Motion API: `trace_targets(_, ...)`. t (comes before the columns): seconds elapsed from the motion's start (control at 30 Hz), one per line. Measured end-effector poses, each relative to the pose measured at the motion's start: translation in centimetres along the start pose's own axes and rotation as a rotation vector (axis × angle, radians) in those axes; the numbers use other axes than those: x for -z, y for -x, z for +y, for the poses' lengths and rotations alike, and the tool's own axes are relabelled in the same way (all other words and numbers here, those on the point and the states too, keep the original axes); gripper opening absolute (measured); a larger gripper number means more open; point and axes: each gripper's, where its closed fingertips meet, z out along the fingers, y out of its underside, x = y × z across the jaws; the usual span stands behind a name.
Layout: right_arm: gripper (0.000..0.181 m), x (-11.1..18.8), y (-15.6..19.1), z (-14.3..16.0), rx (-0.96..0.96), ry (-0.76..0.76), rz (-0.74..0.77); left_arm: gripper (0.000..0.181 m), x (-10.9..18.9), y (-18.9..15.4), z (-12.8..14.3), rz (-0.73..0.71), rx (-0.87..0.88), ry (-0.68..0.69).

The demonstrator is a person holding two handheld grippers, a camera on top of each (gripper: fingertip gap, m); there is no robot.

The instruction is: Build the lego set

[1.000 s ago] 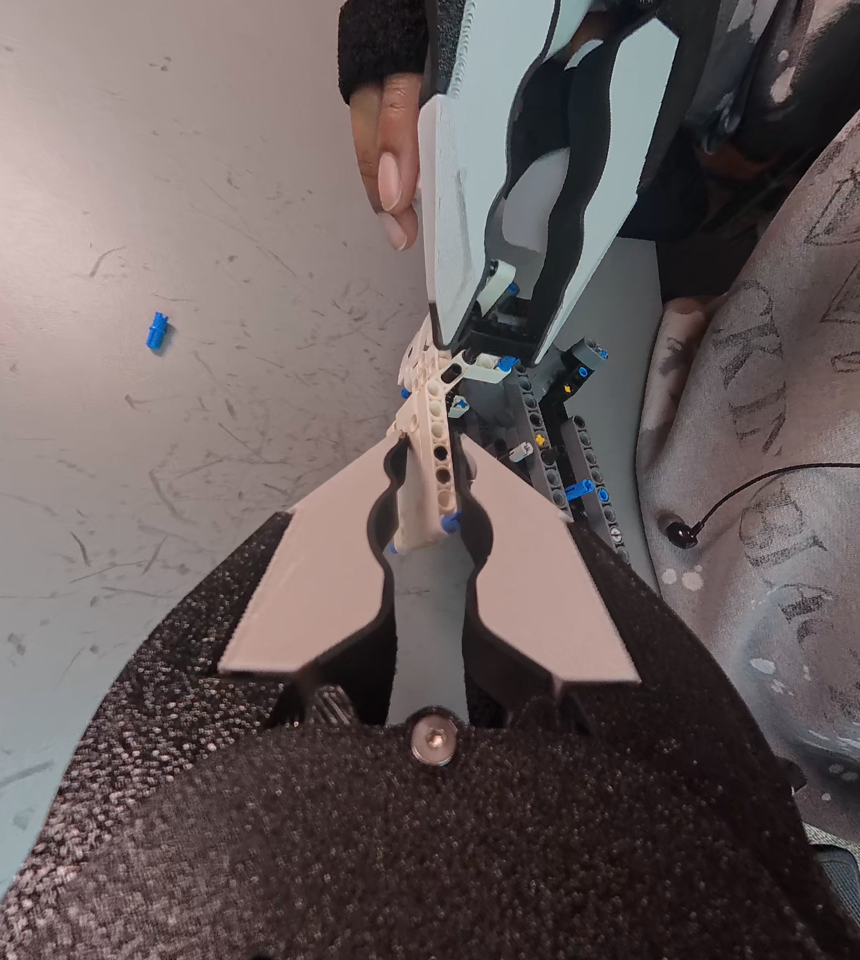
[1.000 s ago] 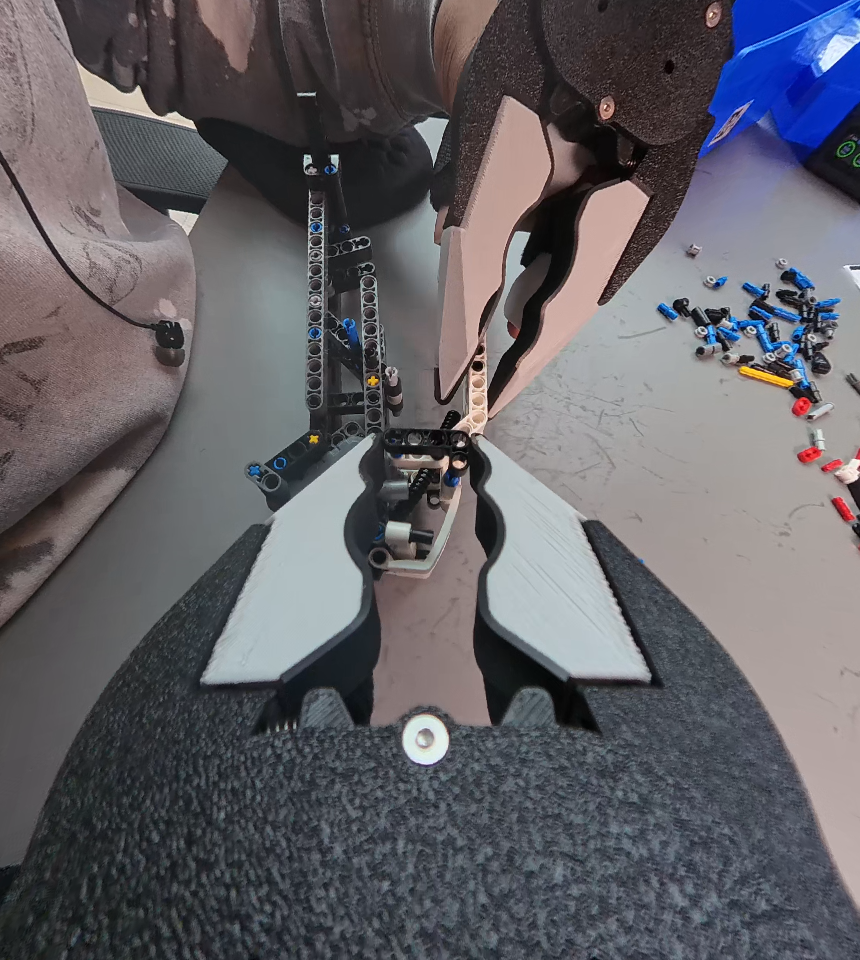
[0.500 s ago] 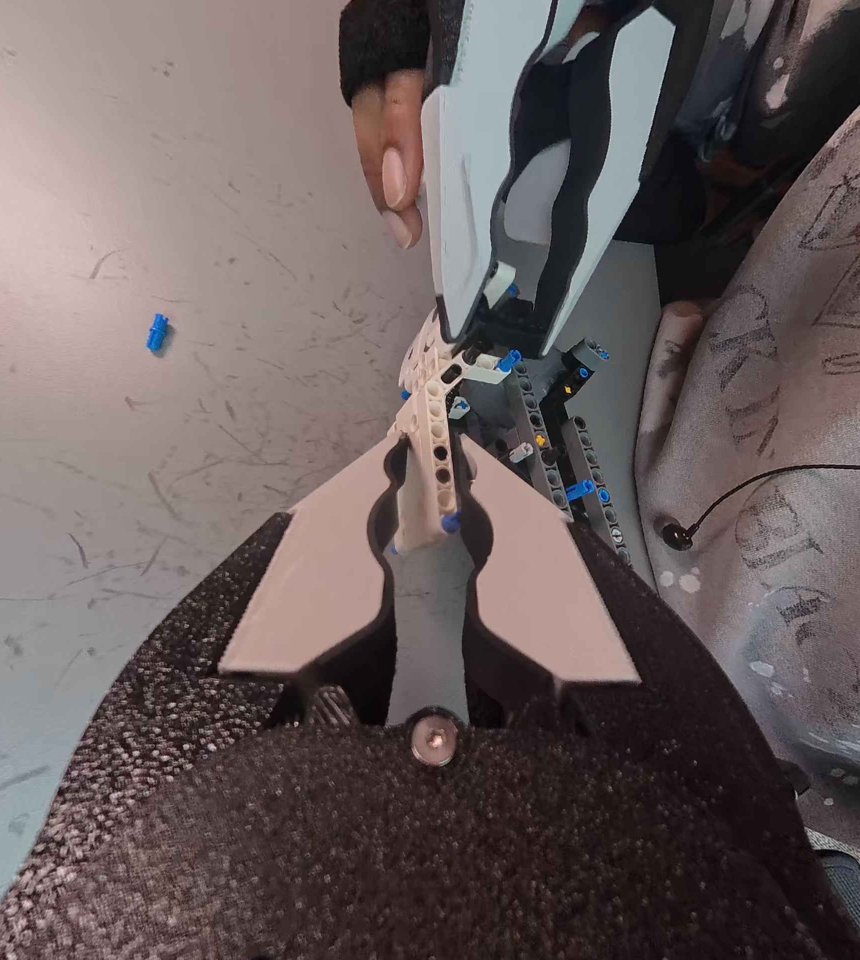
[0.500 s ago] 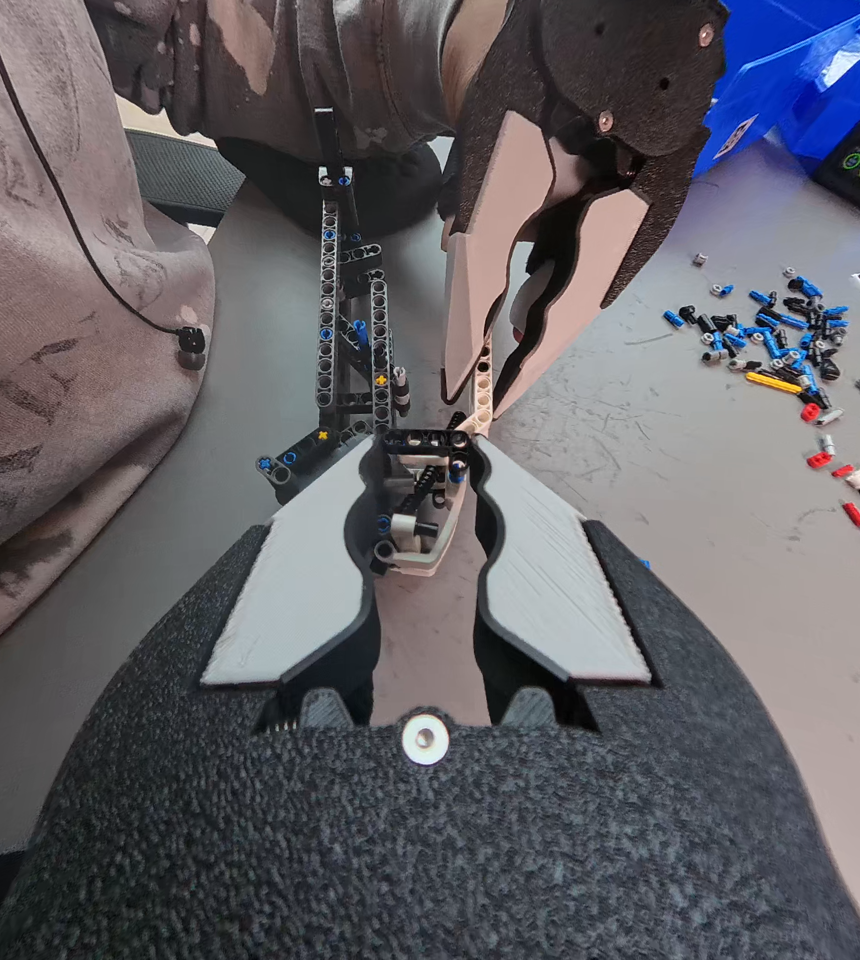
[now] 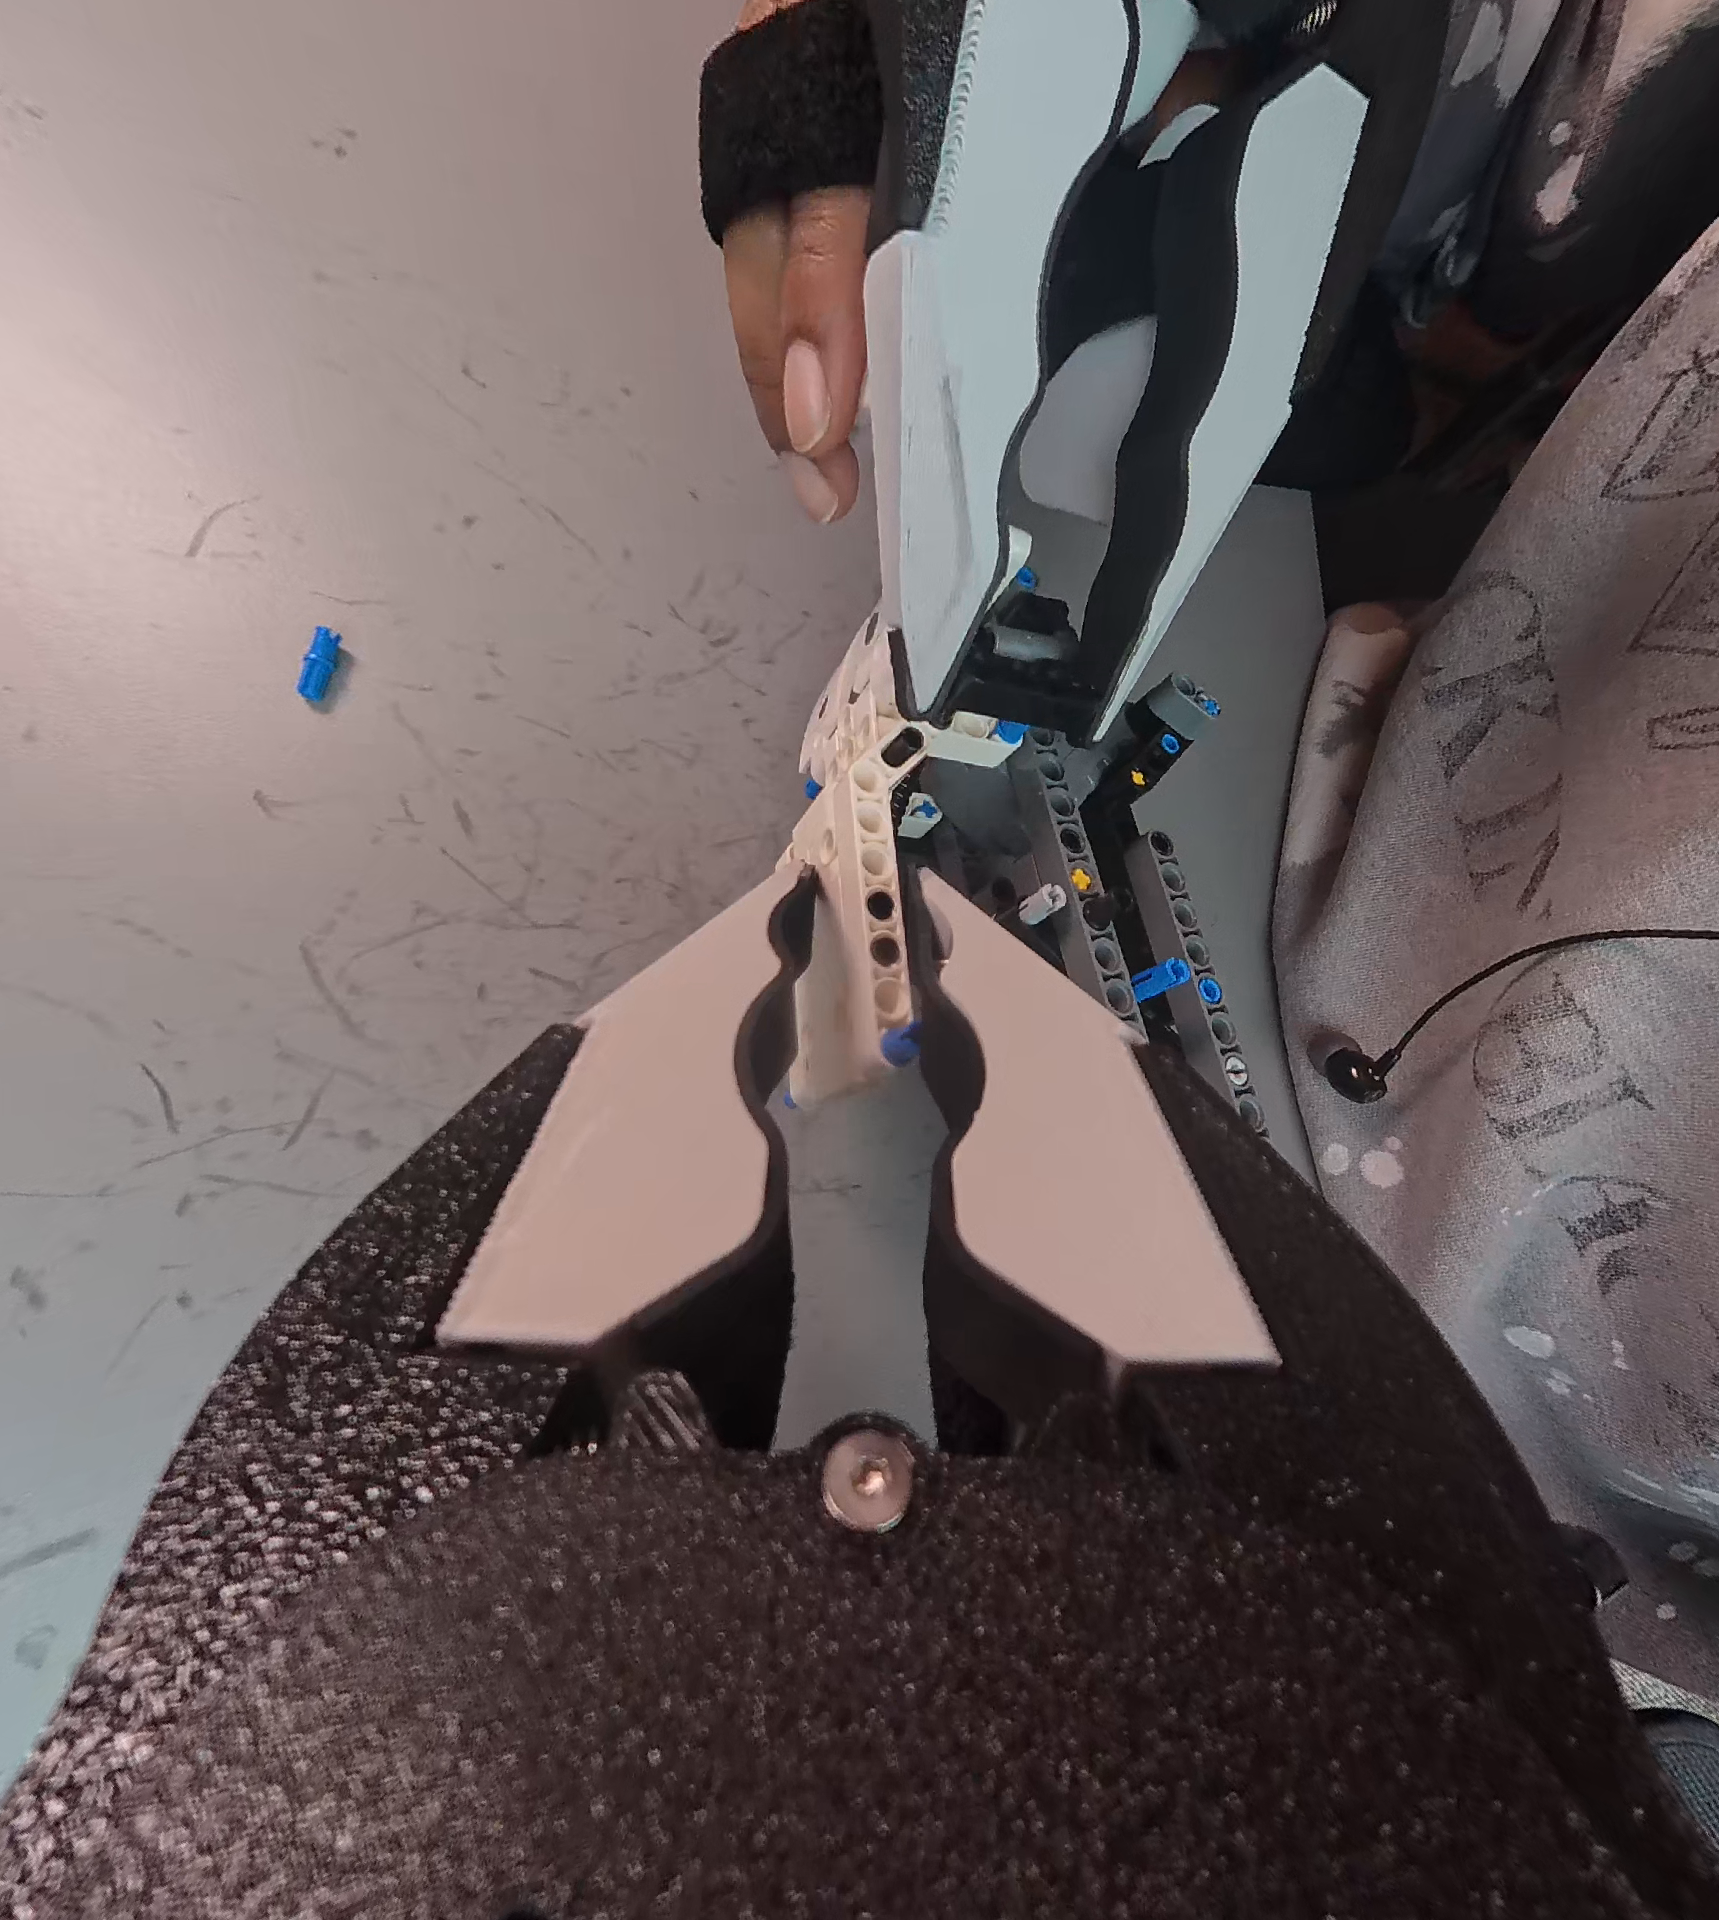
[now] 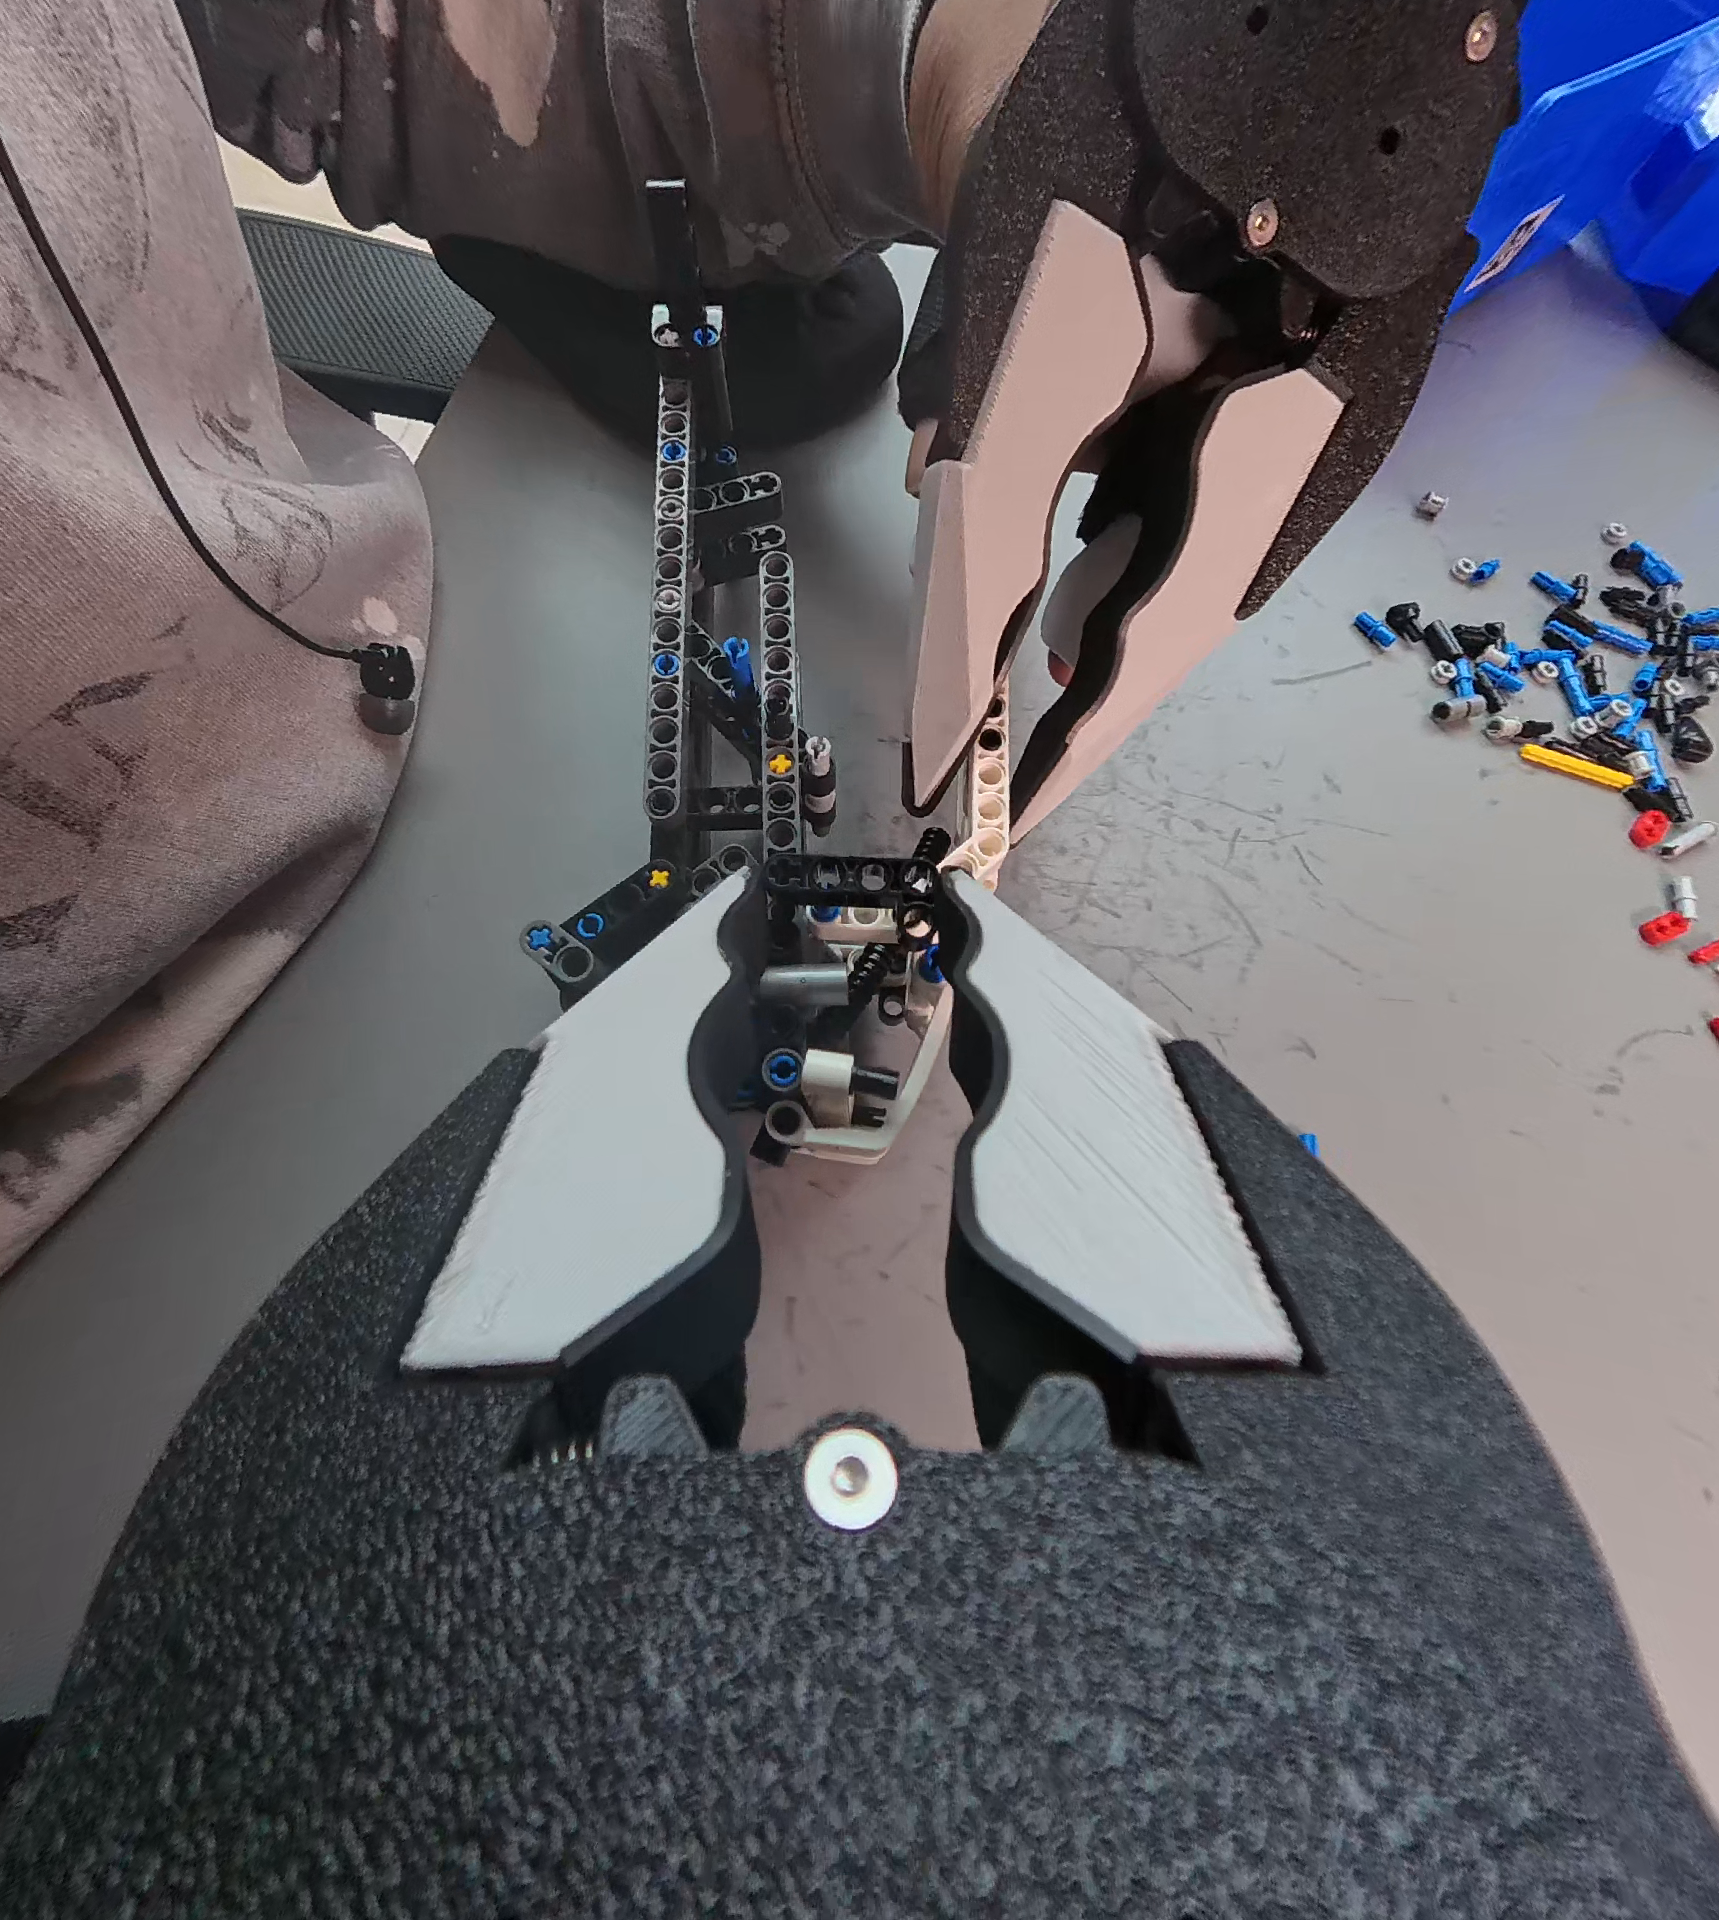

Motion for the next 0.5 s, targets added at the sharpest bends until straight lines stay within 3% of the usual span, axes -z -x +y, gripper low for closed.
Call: trace_targets(0.5,0.032,0.14,-0.33,0.08,-0.013,0.004,0.008,0.016,0.0,-0.1,-0.09,0.001,-0.006,-0.008)
